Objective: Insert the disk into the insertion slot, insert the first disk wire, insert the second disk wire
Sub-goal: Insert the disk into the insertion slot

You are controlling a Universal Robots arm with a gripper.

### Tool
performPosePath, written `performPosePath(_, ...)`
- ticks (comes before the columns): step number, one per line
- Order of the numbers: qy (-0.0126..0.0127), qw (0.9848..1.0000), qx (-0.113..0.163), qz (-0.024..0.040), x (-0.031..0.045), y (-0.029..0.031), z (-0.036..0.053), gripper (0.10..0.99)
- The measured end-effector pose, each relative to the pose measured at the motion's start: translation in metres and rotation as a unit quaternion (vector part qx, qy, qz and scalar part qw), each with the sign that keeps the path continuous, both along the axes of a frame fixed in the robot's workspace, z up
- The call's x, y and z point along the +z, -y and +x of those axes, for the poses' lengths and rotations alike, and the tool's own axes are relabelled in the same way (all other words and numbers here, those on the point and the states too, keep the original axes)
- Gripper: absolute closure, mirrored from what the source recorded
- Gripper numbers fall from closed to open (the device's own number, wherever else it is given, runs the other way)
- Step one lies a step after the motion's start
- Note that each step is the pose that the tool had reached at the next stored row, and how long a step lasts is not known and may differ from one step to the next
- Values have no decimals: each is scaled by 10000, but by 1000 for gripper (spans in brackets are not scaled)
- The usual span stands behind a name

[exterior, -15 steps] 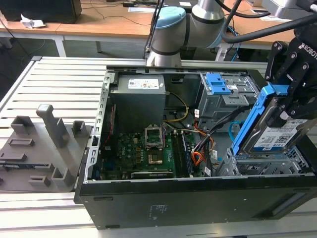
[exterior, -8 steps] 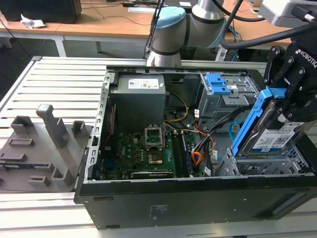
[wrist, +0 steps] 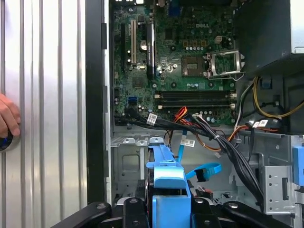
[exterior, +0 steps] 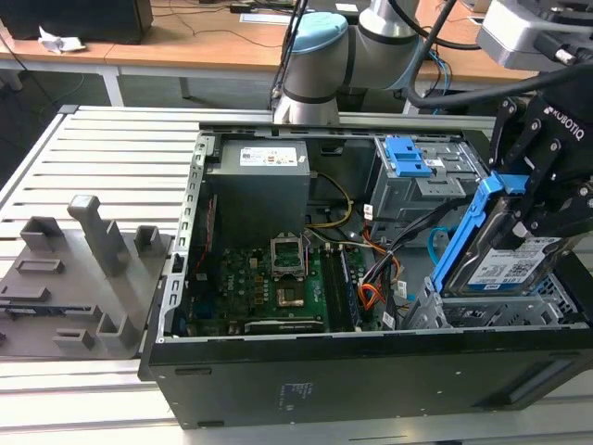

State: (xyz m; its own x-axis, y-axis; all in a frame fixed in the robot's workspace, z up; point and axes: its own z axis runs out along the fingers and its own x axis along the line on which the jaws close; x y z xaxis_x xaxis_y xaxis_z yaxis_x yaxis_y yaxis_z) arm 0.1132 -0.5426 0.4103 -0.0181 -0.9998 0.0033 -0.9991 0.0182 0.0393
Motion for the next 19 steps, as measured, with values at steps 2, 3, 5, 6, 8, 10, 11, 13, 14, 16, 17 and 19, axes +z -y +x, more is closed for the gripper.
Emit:
performPosePath(2,0,10000,0,0,-43,0,0,725)
performPosePath(3,0,10000,0,0,-56,0,0,725)
performPosePath(5,0,10000,0,0,-89,0,0,725)
performPosePath(6,0,10000,0,1,-102,0,0,725)
performPosePath(8,0,10000,0,0,-133,0,0,725)
performPosePath(10,0,10000,0,-1,-171,0,0,725)
performPosePath(11,0,10000,0,-1,-185,0,0,725)
performPosePath(13,0,10000,0,0,-216,0,0,725)
performPosePath(14,0,10000,0,-1,-225,0,0,725)
performPosePath(16,0,10000,0,0,-246,0,0,725)
performPosePath(17,0,10000,0,0,-252,0,0,725)
performPosePath(19,0,10000,0,-1,-260,0,0,725)
